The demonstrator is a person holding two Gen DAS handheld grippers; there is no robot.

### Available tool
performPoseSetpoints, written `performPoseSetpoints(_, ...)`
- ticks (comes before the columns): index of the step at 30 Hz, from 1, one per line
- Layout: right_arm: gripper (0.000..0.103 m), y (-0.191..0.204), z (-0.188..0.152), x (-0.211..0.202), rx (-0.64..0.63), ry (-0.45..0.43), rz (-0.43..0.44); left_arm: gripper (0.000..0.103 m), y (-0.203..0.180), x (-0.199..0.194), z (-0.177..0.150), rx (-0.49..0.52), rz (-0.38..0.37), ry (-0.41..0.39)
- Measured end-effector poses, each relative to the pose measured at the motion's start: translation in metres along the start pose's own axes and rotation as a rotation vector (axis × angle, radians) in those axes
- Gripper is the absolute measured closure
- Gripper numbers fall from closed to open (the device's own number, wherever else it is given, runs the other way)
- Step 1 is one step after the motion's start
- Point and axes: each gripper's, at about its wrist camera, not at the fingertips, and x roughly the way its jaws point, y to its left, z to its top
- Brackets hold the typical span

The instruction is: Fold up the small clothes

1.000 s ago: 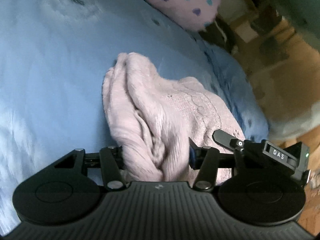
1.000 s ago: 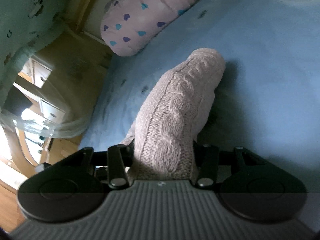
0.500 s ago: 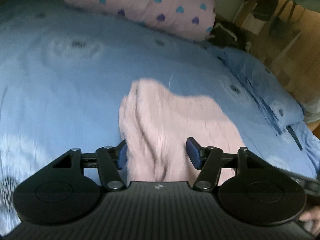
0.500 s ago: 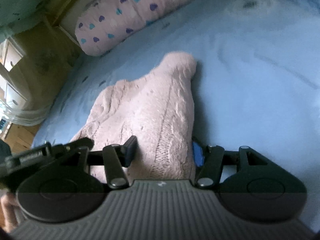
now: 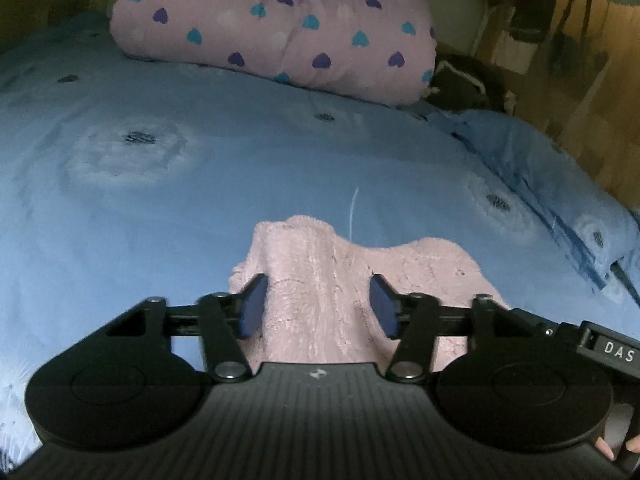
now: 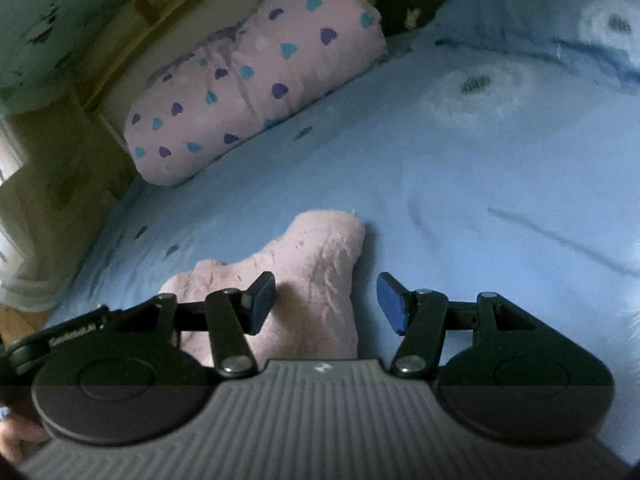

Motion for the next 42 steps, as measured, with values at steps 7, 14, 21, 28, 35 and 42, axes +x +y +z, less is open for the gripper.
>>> performPoseSetpoints(7,0.043,-0.004,-0.006,0.003,0.006,0.002,0.038,0.090,0.025,-0.011,-0.001,-0.045,0.040,-0.043)
performPoseSetpoints(14,0.044,0.025,-0.019,-0.003,-0.168,-0.004,0.051,0.089,0.040,0.008,-0.005,-0.037,0.059,0.021)
performPoseSetpoints(21,0.044,0.038,-0.028,0.000,-0.271,-0.003,-0.014,0.083,0.029,-0.021,-0.001,-0.034,0.033,0.039)
performPoseSetpoints(28,0.043,0.043,-0.030,-0.041,-0.276,-0.035,-0.015,0.056,0.018,-0.075,-0.020,-0.016,-0.007,0.069)
performPoseSetpoints(35,0.043,0.038,-0.049,-0.082,-0.199,-0.045,-0.040,0.038,0.013,-0.091,-0.057,0.077,0.045,0.099)
performPoseSetpoints(42,0.043,0.037,-0.074,-0.071,-0.244,0.012,-0.060,0.032,0.029,-0.092,-0.071,0.083,0.100,0.086)
